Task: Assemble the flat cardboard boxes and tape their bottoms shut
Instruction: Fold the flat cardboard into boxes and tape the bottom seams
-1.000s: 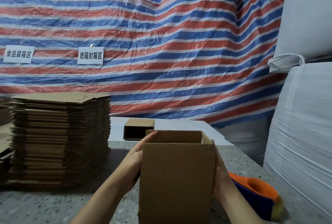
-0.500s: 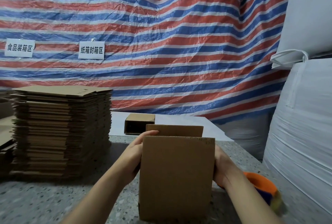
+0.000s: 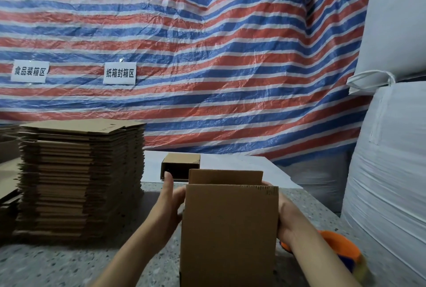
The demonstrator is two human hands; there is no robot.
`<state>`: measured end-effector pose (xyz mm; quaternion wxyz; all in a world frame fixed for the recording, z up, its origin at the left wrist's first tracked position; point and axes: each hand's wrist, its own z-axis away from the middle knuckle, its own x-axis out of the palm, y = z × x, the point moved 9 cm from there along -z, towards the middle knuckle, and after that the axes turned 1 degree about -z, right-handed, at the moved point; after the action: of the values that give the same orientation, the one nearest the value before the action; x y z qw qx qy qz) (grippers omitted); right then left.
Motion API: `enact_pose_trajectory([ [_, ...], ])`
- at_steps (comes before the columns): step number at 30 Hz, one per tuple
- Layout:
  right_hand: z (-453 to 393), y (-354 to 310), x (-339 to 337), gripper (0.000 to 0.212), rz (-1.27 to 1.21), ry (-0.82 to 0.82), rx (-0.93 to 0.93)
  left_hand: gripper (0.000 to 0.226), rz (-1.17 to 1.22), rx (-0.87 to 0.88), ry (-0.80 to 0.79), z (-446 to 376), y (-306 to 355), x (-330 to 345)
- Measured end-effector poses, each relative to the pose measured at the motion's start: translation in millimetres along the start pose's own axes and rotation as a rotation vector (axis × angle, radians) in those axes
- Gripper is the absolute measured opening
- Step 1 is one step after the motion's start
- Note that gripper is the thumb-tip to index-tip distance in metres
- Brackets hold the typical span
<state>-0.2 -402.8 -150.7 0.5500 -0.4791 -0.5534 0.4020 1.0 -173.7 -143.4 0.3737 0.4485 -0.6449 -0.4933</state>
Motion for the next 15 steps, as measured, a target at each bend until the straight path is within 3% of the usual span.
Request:
enact_pose_trajectory([
  [2, 0, 1, -1, 0.028, -0.003, 0.011, 0.003, 0.087, -0.037, 0.028, -0.097, 4, 5, 3],
  [7, -2, 4, -2, 0.029, -0.034, 0.010, 0.001, 0.068, -0.100, 0.015, -0.148, 4, 5, 1],
  [12, -4, 6, -3, 0.035, -0.096, -0.023, -0.013, 0.027, -0.074, 0.076, 0.042, -1, 7, -5],
  [15, -1, 9, -1, 0.044, -0.165, -0.056, -0.012, 0.015, 0.071, 0.101, 0.128, -2, 1, -9],
])
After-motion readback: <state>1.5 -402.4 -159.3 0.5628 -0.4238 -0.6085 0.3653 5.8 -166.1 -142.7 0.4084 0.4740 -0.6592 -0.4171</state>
